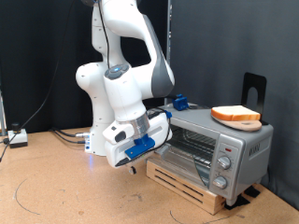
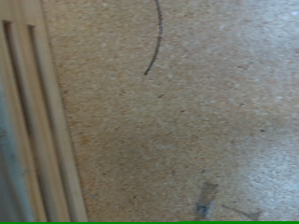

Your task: Make a piece of toast with the oven

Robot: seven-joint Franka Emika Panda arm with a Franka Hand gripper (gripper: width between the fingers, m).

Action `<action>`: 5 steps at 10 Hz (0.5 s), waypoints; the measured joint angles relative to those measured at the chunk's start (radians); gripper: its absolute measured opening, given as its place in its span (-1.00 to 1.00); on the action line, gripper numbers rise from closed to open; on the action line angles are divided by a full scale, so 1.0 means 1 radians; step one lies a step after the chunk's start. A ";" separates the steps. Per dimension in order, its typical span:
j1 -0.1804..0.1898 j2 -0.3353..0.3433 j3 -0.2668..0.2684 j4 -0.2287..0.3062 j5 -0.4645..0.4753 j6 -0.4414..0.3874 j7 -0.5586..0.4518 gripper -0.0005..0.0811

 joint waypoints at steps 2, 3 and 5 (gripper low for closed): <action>-0.003 -0.018 -0.002 0.011 0.010 -0.054 -0.014 0.99; -0.006 -0.033 -0.004 0.012 0.010 -0.075 -0.014 0.99; -0.012 -0.059 -0.007 0.014 0.005 -0.097 -0.014 0.99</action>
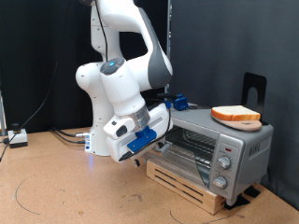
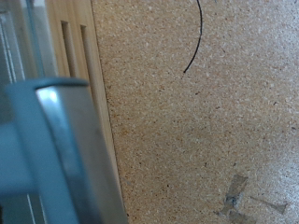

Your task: Make a piece of toast with the oven

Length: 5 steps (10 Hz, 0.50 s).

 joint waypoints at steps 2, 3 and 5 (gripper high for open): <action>-0.001 -0.015 0.000 0.001 -0.020 -0.001 0.011 0.99; -0.002 -0.018 0.000 0.001 -0.041 -0.001 0.022 0.99; -0.004 -0.020 -0.001 0.002 -0.080 0.002 0.048 0.99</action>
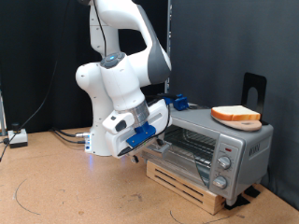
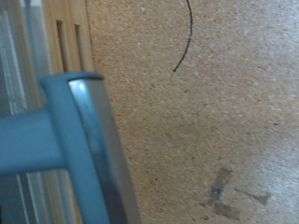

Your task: Make a piece of toast with the oven

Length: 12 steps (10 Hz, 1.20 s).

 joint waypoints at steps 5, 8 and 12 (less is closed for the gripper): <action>-0.012 0.035 -0.002 0.002 -0.122 0.057 0.115 0.99; -0.013 0.100 -0.002 0.015 -0.123 0.111 0.124 0.99; -0.031 0.177 -0.002 0.044 -0.115 0.137 0.118 0.99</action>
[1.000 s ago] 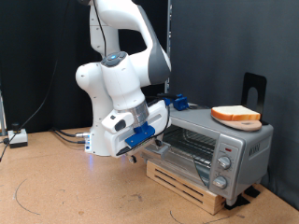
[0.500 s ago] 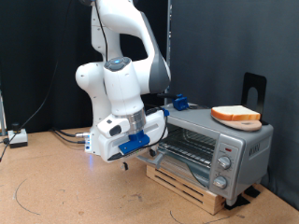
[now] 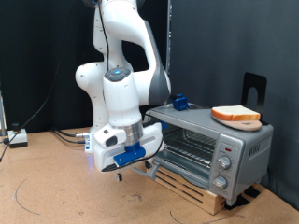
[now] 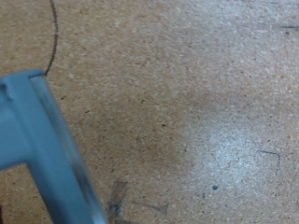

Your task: Make a piece of toast with the oven

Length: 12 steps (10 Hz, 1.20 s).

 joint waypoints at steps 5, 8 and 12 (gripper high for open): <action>-0.021 0.122 0.001 0.048 0.056 0.011 -0.018 0.99; -0.024 0.189 0.002 0.050 0.059 0.059 -0.055 0.99; -0.048 0.239 0.001 0.025 0.059 0.118 -0.105 0.99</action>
